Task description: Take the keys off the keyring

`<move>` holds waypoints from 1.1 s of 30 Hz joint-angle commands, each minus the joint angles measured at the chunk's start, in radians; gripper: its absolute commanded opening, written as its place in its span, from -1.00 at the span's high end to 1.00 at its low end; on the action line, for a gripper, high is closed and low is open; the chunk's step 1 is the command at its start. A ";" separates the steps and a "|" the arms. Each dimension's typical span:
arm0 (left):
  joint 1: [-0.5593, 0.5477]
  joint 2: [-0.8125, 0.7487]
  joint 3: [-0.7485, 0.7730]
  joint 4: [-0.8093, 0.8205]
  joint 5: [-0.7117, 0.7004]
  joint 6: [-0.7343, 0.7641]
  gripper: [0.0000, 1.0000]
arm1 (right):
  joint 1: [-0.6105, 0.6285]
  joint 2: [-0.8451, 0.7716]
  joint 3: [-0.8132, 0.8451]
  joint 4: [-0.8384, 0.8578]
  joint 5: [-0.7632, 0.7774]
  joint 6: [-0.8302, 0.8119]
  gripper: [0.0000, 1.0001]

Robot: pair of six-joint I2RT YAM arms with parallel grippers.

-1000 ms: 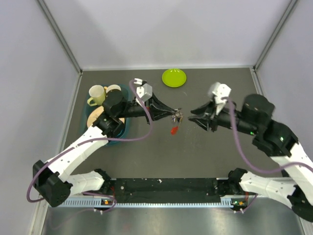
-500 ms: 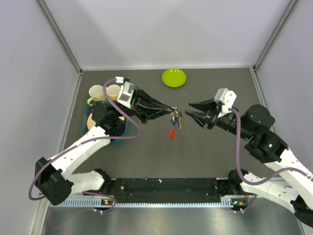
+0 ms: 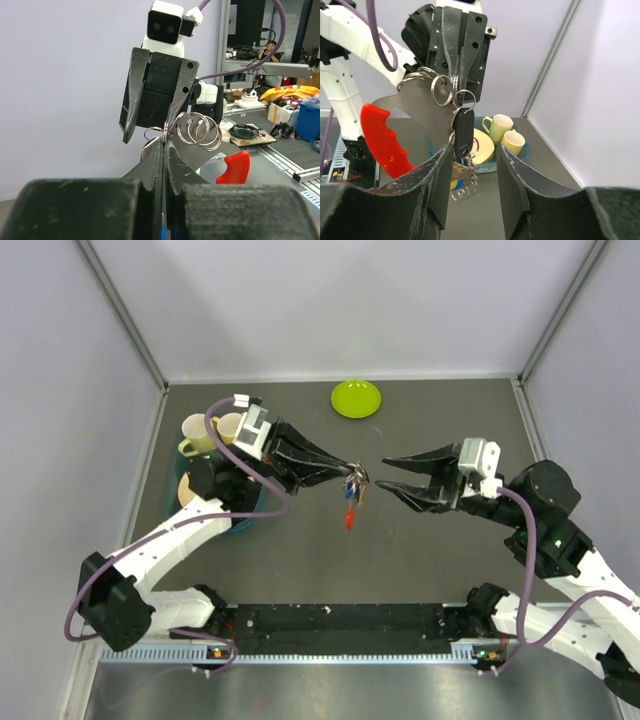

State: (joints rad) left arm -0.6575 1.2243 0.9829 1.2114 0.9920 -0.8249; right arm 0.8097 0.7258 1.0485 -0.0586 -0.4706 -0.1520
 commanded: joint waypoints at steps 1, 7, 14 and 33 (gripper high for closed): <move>0.001 0.001 0.020 0.102 -0.001 -0.040 1.00 | 0.008 -0.023 -0.012 0.082 -0.057 0.019 0.19; 0.001 0.000 0.014 0.099 -0.001 -0.036 1.00 | 0.008 0.012 -0.005 0.127 -0.092 0.074 0.17; 0.001 0.006 0.011 0.102 -0.003 -0.034 1.00 | 0.008 0.064 0.015 0.157 -0.106 0.118 0.17; 0.001 0.012 0.003 0.056 -0.006 0.010 1.00 | 0.009 0.090 0.016 0.183 -0.028 0.140 0.42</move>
State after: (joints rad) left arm -0.6575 1.2373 0.9829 1.2442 1.0054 -0.8341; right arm 0.8097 0.8207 1.0397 0.0757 -0.5259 -0.0250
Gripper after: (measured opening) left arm 0.012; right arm 0.310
